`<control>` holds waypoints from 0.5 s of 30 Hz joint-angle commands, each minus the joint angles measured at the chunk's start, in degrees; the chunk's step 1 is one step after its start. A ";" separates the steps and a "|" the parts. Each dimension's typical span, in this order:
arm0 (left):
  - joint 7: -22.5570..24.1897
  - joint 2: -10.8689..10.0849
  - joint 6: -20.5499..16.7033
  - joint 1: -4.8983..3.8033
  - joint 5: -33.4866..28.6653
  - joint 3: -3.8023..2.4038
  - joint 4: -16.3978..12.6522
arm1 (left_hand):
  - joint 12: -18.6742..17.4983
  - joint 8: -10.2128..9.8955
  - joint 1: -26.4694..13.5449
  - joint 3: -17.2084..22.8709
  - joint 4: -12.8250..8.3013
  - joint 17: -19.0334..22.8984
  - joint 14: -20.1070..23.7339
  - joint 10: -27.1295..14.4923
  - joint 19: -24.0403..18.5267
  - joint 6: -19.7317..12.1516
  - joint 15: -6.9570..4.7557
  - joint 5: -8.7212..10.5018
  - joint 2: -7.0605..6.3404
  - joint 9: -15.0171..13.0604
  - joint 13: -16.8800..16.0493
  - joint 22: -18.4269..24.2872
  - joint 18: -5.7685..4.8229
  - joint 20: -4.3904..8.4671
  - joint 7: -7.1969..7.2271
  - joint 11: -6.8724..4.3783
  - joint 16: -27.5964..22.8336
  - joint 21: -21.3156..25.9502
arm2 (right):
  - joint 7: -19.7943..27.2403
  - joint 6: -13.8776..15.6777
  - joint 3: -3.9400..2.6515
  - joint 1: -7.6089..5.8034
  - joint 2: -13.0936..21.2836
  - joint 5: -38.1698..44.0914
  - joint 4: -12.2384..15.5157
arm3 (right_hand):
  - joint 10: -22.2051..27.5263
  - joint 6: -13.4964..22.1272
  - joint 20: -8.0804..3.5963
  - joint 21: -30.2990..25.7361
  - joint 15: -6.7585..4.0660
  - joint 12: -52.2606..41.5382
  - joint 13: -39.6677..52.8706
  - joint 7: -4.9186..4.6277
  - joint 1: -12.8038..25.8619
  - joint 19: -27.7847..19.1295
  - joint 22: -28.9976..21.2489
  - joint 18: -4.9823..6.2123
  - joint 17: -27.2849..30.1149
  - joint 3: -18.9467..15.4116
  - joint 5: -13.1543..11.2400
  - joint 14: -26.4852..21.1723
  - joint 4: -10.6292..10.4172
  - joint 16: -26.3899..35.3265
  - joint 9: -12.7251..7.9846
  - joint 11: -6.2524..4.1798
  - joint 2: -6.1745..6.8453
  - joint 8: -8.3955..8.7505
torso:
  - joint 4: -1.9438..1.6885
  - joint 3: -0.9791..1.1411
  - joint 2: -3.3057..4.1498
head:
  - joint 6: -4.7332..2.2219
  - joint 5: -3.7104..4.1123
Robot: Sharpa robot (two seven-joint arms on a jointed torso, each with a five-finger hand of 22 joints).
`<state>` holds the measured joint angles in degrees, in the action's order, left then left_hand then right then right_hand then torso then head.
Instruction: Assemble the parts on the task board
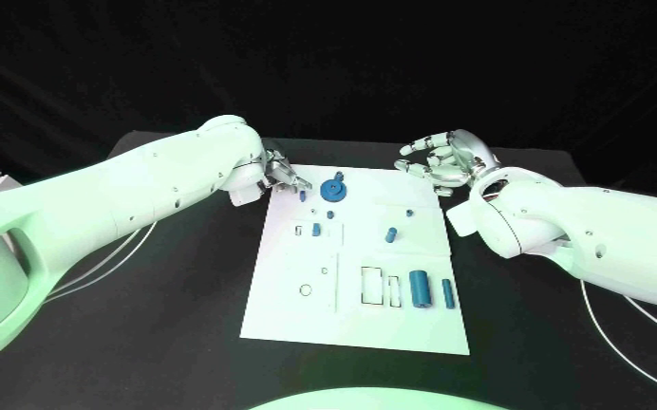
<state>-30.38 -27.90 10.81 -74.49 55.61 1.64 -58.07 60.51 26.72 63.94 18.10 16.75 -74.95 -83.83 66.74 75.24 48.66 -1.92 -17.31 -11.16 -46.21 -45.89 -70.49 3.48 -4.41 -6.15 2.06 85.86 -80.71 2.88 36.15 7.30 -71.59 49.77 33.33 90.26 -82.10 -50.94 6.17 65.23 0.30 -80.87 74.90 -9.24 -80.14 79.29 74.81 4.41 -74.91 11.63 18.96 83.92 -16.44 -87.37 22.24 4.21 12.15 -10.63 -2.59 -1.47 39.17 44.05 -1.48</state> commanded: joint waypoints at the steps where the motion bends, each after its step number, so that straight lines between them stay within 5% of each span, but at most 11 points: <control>1: 0.77 0.28 2.04 -0.05 -0.05 0.06 0.12 | 0.31 -0.25 -0.04 -0.34 0.00 -7.30 -3.35 0.01 -0.08 0.39 0.36 0.37 -0.04 0.10 -0.14 -0.10 1.08 -0.27 0.03 -0.22 0.25 0.23 | 0.38 -0.64 -0.02 0.02 -0.08 0.34 0.05 | 0.31 0.51 -0.16 -0.21 -0.20 0.28 6.25 0.02 0.63 -0.01 0.05 0.76 -8.56 -0.33 -0.34 4.38 -0.12 0.35 0.08 0.16 -0.11 -0.20 | -0.02 0.00 -0.02 | 0.02 0.06; 15: 0.62 0.53 2.30 -0.03 -0.60 0.24 0.29 | 1.26 0.06 1.87 0.15 -0.12 -8.19 -3.72 0.95 0.61 2.06 -0.01 0.53 1.86 1.05 -0.85 -1.01 0.91 -0.14 0.54 -0.69 0.81 -0.21 | 0.38 -0.67 -0.02 0.02 -0.18 0.36 0.01 | 0.30 0.54 -0.17 -0.30 -0.22 0.27 6.24 0.04 0.66 0.01 0.02 0.76 -8.60 -0.32 -0.22 4.40 -0.02 0.35 0.08 0.14 -0.24 -0.27 | -0.01 0.04 -0.06 | 0.20 0.08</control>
<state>-30.27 -27.54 12.14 -74.47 55.49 1.90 -57.78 61.41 26.72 65.66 18.10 16.75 -74.93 -83.83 67.38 75.46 50.30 -1.92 -16.99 -9.44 -45.21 -46.77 -71.46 3.48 -4.63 -5.52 1.42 86.36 -80.71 2.87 36.14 7.29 -71.59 49.64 33.34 90.24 -82.10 -50.94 6.17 65.23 0.30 -80.87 74.90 -9.24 -79.90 79.29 74.81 4.41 -74.91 11.63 18.96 83.92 -16.44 -87.37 22.24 4.21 11.90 -10.63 -2.62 -1.45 39.13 44.24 -1.40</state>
